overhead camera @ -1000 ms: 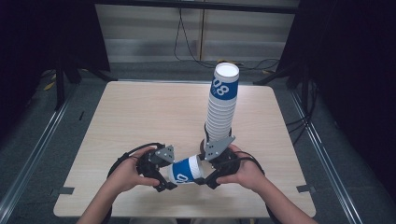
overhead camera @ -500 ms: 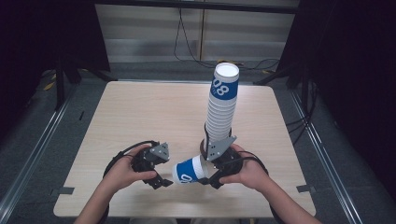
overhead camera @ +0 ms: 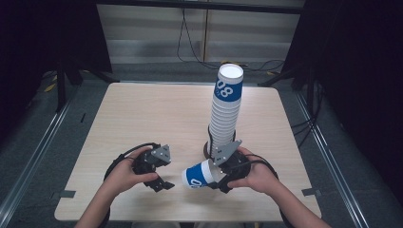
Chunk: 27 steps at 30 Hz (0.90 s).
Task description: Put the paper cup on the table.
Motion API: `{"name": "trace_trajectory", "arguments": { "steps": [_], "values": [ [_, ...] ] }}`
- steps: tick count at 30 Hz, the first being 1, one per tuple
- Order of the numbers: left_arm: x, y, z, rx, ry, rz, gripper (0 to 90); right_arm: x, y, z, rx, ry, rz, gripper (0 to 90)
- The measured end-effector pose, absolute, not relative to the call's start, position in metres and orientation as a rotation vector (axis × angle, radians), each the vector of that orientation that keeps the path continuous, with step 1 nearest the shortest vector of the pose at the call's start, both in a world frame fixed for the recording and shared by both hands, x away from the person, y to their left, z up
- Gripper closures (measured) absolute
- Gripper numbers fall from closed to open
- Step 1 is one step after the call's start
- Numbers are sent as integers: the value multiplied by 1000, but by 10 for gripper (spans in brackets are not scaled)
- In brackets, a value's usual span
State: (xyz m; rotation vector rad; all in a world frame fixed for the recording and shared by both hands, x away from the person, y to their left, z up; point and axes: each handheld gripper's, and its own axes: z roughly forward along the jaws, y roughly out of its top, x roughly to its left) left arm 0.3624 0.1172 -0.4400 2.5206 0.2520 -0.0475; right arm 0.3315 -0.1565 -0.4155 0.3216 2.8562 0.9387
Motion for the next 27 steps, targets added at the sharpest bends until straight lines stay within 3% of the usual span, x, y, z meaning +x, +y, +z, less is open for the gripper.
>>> {"name": "trace_trajectory", "arguments": {
  "steps": [27],
  "values": [
    [361,114,-443,2539,240,-67,165,331,-160,-411,323,2955,675,167]
  ]
}}
